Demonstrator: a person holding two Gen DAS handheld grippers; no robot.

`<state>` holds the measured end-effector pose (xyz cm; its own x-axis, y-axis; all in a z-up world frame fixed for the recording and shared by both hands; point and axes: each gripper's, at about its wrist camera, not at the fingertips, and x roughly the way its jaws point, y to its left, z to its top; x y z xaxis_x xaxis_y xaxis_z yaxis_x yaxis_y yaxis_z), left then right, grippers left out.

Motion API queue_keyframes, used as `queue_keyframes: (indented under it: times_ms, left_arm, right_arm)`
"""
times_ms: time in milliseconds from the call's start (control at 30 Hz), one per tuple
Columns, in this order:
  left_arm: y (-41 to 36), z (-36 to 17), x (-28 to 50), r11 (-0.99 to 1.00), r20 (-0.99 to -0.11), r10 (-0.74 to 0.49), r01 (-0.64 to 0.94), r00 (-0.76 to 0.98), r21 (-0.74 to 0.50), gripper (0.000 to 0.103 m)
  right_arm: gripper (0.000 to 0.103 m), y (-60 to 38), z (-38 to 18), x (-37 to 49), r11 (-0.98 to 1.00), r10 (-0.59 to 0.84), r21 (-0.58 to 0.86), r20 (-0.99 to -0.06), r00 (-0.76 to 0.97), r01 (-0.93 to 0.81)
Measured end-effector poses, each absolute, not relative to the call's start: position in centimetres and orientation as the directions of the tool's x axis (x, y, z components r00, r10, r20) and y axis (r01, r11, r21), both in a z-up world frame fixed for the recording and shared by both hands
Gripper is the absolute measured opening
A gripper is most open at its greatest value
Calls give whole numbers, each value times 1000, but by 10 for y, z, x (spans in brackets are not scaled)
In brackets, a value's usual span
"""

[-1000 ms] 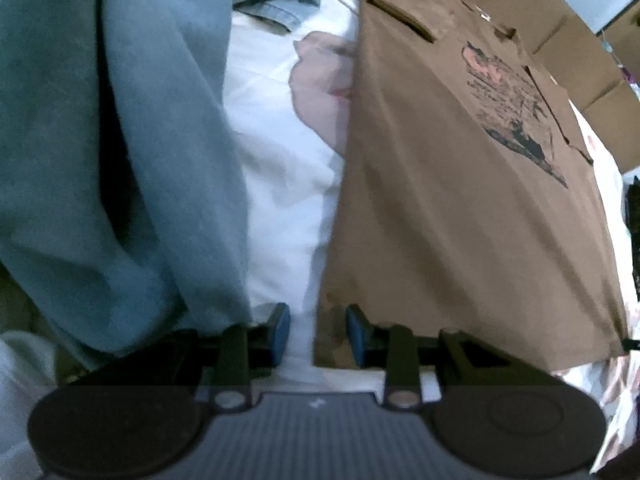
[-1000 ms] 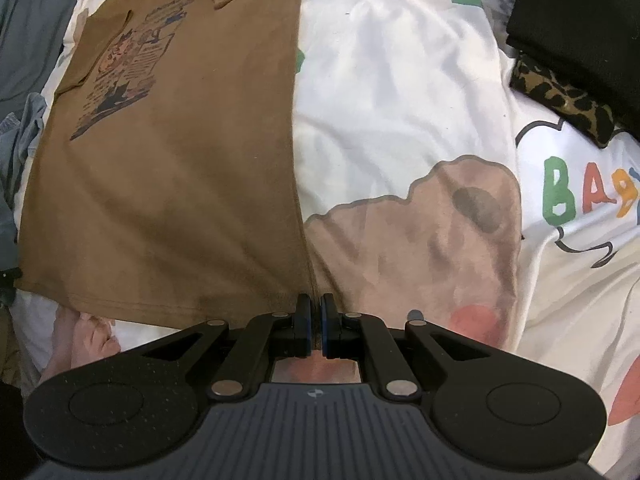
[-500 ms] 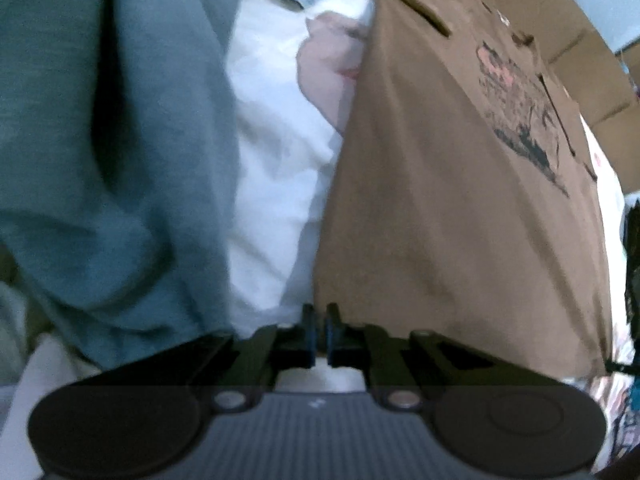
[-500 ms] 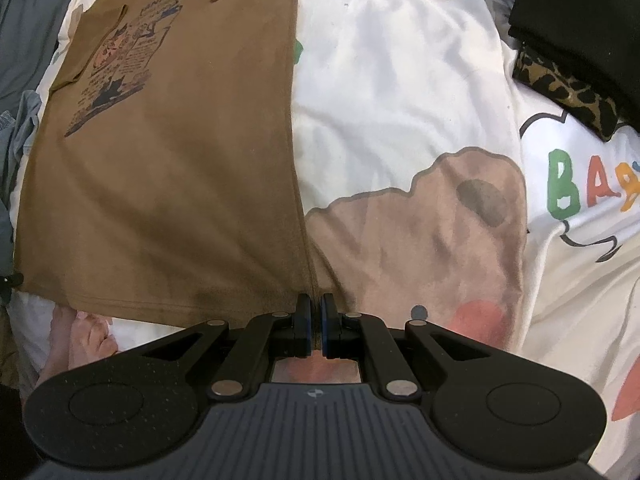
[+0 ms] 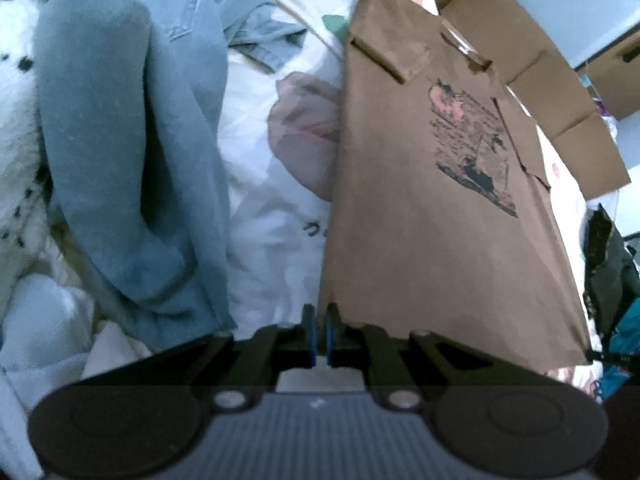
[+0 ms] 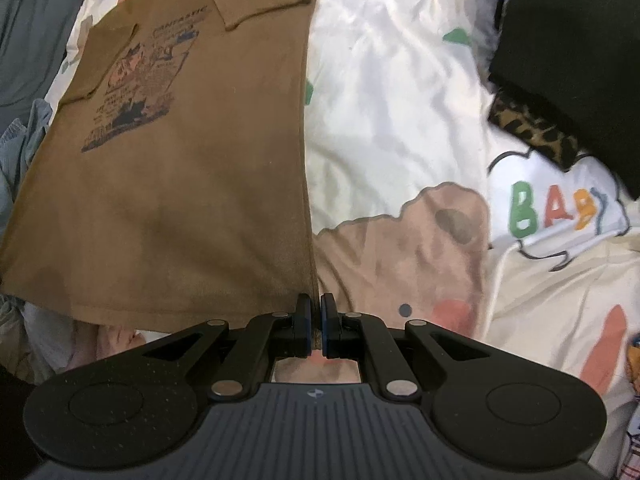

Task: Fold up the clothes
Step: 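Lift the pinched hem with both grippers and fold it toward the collar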

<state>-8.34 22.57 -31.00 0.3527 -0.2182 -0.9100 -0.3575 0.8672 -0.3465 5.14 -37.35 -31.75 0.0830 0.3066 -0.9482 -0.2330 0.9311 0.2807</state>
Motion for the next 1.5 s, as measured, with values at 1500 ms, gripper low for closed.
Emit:
queue_keyframes:
  times_ms: [1500]
  left_arm:
    - [206,-182,-104,810,-767,-225,-323,600,-490,4]
  right_arm:
    - [2,-416,-188,39,909,409,354,-862,299,-220]
